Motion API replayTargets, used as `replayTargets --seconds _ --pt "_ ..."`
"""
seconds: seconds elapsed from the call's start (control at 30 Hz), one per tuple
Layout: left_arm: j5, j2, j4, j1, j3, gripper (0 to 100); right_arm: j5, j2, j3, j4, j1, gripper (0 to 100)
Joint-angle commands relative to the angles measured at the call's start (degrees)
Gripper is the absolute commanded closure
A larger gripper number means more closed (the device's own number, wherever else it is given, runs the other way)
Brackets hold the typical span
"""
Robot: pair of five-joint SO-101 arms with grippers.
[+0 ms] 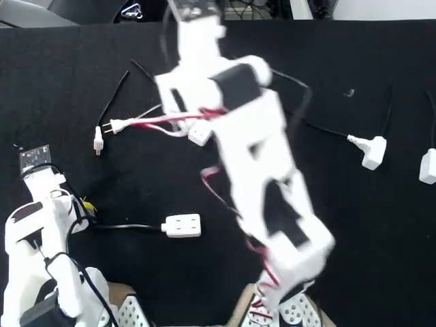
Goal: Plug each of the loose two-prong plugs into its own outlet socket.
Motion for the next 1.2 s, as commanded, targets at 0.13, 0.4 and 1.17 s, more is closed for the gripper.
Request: replayTargets --seconds 0.13,0.4,1.17 --pt "0.79 0.00 -2.55 -1.54 0.04 77 0.53 -33.36 53.23 -16.44 7.03 98.7" --pt "0.79 0.00 -2.46 -1.54 0.04 77 7.38 -45.58 92.18 -39.56 19.43 98.3" --pt "0.79 0.00 -2.46 -1.54 0.04 77 66.81 -42.86 87.34 -27.69 23.21 74.6"
